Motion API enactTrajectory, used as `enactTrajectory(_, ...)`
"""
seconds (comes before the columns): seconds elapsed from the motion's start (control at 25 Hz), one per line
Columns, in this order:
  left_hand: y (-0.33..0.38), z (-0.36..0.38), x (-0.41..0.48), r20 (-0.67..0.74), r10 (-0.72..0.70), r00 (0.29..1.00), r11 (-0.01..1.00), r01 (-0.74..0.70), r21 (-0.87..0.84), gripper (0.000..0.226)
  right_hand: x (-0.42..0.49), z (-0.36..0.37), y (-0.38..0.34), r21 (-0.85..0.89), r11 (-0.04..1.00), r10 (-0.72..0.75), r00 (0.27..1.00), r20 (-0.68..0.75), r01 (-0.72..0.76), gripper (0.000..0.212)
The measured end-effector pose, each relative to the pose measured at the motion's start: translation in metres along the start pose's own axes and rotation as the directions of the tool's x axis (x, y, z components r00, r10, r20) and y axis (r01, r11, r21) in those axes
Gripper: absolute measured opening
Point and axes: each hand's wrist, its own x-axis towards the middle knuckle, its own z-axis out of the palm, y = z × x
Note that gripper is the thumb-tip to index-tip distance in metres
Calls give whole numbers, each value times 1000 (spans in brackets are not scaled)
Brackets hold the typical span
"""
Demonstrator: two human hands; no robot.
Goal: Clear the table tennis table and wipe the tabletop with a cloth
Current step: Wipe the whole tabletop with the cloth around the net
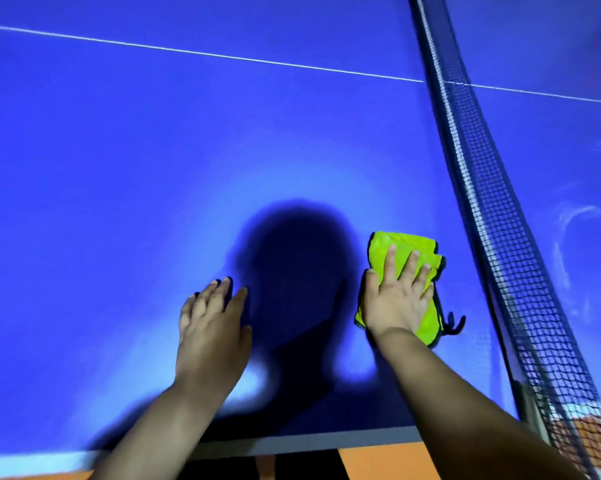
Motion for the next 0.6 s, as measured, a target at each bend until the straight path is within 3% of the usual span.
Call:
enactTrajectory(0.32, -157, -45, -50, 40, -246, 969, 966, 248, -78, 57, -80, 40, -177, -14, 964, -266, 964, 16, 266, 61)
enactTrajectory(0.6, -244, -56, -86, -68, -369, 927, 925, 358, -131, 55, -162, 74, -292, -94, 807, -581, 812, 54, 584, 68)
